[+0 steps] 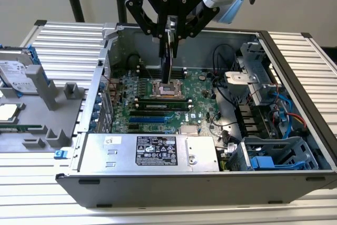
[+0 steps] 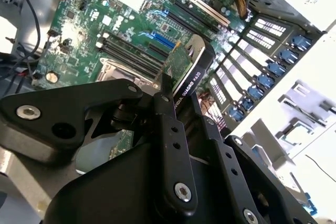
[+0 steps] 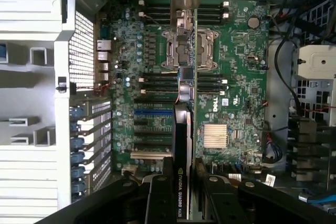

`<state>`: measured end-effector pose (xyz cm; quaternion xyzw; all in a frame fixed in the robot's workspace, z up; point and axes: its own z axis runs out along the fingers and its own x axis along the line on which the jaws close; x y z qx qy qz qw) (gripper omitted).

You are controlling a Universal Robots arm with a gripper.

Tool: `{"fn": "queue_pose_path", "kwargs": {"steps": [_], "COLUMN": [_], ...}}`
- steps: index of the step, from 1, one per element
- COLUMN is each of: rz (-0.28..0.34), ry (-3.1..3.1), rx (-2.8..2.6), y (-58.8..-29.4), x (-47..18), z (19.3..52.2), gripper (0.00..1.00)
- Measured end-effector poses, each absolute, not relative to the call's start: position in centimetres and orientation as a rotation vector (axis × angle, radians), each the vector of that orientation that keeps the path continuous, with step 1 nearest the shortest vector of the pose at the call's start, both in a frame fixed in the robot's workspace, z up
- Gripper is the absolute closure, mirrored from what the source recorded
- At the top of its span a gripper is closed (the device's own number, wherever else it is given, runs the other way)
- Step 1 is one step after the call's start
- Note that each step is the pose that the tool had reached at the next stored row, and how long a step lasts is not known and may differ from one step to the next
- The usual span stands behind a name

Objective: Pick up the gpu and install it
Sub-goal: 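Insert the gpu into the slot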

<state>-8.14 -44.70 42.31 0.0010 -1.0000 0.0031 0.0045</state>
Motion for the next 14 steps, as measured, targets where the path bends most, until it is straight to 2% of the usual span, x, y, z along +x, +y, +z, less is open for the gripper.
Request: {"fn": "queue_pose_path", "kwargs": {"steps": [14], "rz": [0.010], "ry": [-3.131], "rx": [0.101], "y": [-44.70], "x": [-8.15], "z": [42.31], "gripper": [1.00]}}
